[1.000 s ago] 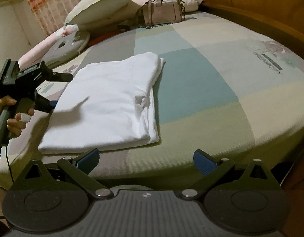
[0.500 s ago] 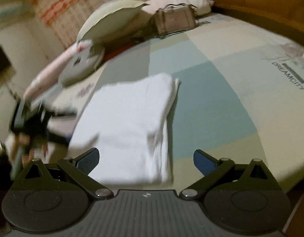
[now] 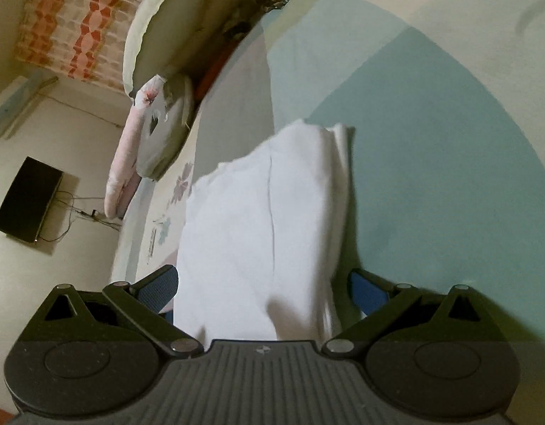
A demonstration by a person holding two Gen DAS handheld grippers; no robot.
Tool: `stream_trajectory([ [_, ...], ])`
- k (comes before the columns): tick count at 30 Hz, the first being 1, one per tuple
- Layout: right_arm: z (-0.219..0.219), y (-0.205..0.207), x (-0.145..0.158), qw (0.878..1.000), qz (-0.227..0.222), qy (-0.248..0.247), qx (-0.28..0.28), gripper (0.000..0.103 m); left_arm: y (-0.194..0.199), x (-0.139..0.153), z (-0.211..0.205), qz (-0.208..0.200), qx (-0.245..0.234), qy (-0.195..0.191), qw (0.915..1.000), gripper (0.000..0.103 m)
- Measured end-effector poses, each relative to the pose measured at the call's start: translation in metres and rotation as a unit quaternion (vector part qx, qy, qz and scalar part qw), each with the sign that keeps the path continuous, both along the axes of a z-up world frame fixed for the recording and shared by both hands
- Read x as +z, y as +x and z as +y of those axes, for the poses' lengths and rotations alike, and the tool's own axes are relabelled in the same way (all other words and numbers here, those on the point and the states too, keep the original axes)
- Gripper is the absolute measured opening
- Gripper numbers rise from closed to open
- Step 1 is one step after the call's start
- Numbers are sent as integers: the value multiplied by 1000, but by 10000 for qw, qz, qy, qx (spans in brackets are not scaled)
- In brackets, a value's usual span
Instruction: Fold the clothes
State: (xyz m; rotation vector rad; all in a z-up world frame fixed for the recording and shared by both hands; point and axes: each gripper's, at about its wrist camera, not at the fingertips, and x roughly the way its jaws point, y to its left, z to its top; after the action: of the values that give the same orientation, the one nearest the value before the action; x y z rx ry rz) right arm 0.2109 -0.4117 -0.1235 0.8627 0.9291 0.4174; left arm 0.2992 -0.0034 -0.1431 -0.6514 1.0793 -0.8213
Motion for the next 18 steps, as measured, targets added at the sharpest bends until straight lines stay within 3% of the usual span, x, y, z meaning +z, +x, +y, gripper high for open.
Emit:
stream_trajectory([
  [9, 8, 33, 1, 9999, -87, 40, -40, 103, 11, 2, -10, 64, -28, 133, 9999, 102],
  [14, 11, -5, -4, 9972, 240, 546, 454, 103, -12, 1, -4, 270, -215, 22, 9994, 102],
  [18, 16, -16, -4, 9972, -36, 392, 635, 103, -12, -4, -2, 279, -159, -149, 9994, 102],
])
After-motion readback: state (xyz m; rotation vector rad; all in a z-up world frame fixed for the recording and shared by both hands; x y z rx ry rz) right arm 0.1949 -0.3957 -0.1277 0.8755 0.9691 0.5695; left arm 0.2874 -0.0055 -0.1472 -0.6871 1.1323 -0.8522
